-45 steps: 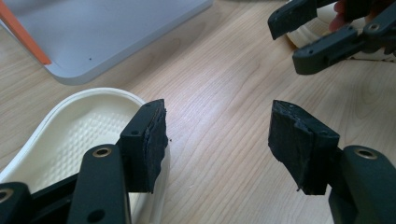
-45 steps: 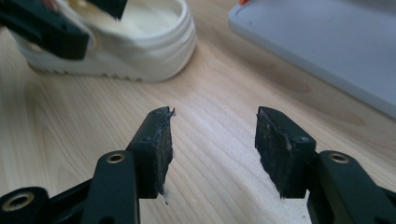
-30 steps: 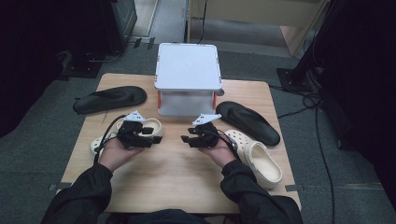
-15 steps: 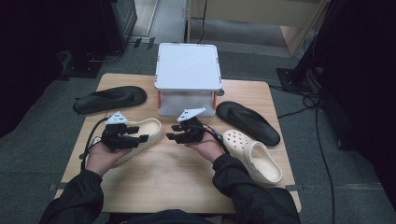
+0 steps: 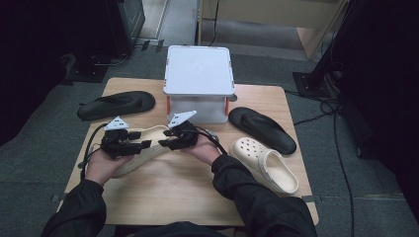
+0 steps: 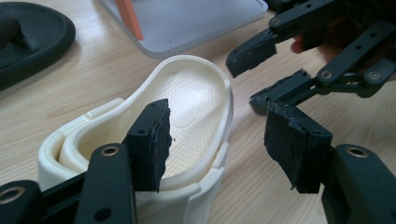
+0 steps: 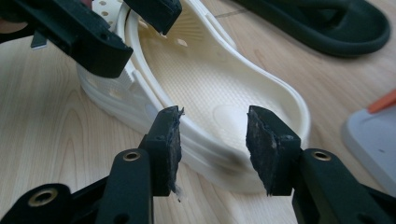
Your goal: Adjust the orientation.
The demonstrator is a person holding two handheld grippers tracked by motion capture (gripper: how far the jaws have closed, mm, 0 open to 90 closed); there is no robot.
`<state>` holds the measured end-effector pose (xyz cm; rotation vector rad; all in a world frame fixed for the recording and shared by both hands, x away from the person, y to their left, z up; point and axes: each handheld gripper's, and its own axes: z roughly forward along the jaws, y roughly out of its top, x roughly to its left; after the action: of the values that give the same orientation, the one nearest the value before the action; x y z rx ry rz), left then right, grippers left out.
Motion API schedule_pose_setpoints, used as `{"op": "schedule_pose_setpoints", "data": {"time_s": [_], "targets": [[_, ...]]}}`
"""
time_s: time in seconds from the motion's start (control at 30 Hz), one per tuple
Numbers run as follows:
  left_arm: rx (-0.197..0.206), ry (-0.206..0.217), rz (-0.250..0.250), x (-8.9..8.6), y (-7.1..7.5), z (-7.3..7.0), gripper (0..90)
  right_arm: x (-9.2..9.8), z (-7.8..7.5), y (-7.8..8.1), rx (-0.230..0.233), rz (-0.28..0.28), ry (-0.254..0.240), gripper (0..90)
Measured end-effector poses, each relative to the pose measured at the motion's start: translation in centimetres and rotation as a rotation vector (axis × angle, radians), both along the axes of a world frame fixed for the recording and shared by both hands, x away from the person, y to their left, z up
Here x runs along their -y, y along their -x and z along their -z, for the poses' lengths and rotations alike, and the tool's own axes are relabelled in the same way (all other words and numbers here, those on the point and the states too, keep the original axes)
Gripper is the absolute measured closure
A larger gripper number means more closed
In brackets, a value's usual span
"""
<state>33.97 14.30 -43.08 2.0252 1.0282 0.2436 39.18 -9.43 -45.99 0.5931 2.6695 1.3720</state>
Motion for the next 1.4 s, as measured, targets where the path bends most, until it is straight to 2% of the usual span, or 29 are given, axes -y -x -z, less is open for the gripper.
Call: {"op": "schedule_pose_setpoints", "data": {"time_s": [0.07,0.13,0.17,0.2,0.27,0.37,0.4,0.43,0.5,0.53,0.6,0.63,0.73,0.77,0.83,0.9,1.07,1.1,1.13,1.27,1.4], "targets": [[-0.003,0.000,-0.001,-0.1,0.0,0.0,40.9,-0.5,0.5,-0.2,-0.019,-0.014,-0.004,55.1],[0.002,0.008,-0.003,-0.3,0.0,-0.1,40.7,-1.0,1.0,-0.2,-0.031,-0.026,0.011,54.1],[0.005,0.010,-0.003,-0.4,0.0,-0.1,40.7,-1.4,1.4,-0.1,0.001,-0.057,0.039,53.5],[0.005,0.011,-0.006,-0.4,0.0,-0.1,40.7,-1.4,1.4,-0.1,0.001,-0.057,0.039,53.5],[0.005,0.012,-0.009,-0.5,-0.1,-0.1,40.7,-1.6,1.6,0.0,0.039,-0.084,0.057,53.0],[0.001,0.015,-0.012,-0.6,-0.2,-0.1,40.7,-2.1,2.0,-0.3,0.034,-0.086,0.059,51.7],[-0.001,0.015,-0.013,-0.6,-0.2,-0.1,40.6,-2.0,2.1,-0.4,0.020,-0.086,0.048,51.8],[-0.002,0.017,-0.010,-0.6,-0.3,-0.1,40.6,-1.9,2.2,-0.7,-0.001,-0.091,0.037,54.6],[-0.004,0.020,-0.008,-0.6,-0.3,-0.1,40.7,-1.8,2.2,-0.7,0.004,-0.098,0.040,55.5],[0.000,0.023,-0.012,-0.6,-0.3,-0.1,40.6,-1.9,1.9,-0.7,0.015,-0.115,0.071,57.9],[0.000,0.026,-0.011,-0.7,-0.4,-0.2,40.6,-2.0,1.7,-0.8,0.014,-0.127,0.086,58.7],[0.000,0.029,-0.009,-0.7,-0.4,-0.2,40.6,-1.9,1.5,-0.6,0.035,-0.143,0.115,62.9],[0.003,0.030,-0.014,-0.8,-0.5,-0.2,40.6,-1.7,1.5,-0.4,0.044,-0.157,0.121,66.4],[0.004,0.031,-0.015,-0.9,-0.6,-0.2,40.6,-1.4,1.4,-0.4,0.031,-0.157,0.124,70.3],[0.006,0.039,-0.014,-0.9,-0.6,-0.3,40.7,-1.3,1.4,-0.4,0.020,-0.151,0.124,72.2],[0.009,0.045,-0.014,-0.8,-0.7,-0.3,40.9,-1.1,1.2,-0.2,-0.015,-0.153,0.133,75.8],[0.018,0.042,0.000,-0.5,-0.7,-0.4,41.4,-0.8,1.2,0.3,-0.046,-0.156,0.126,79.7],[0.024,0.041,0.002,-0.4,-0.7,-0.5,41.4,-0.6,1.1,0.5,-0.086,-0.144,0.117,81.3],[0.028,0.041,0.004,-0.4,-0.6,-0.6,41.3,-0.6,1.2,0.6,-0.101,-0.138,0.114,81.7],[0.045,0.049,0.006,-0.3,-0.4,-1.1,40.8,-0.5,1.0,1.2,-0.125,-0.133,0.119,83.6],[0.047,0.050,0.006,-0.4,-0.4,-1.3,40.5,-0.3,0.9,2.0,-0.113,-0.133,0.134,84.2]]}}
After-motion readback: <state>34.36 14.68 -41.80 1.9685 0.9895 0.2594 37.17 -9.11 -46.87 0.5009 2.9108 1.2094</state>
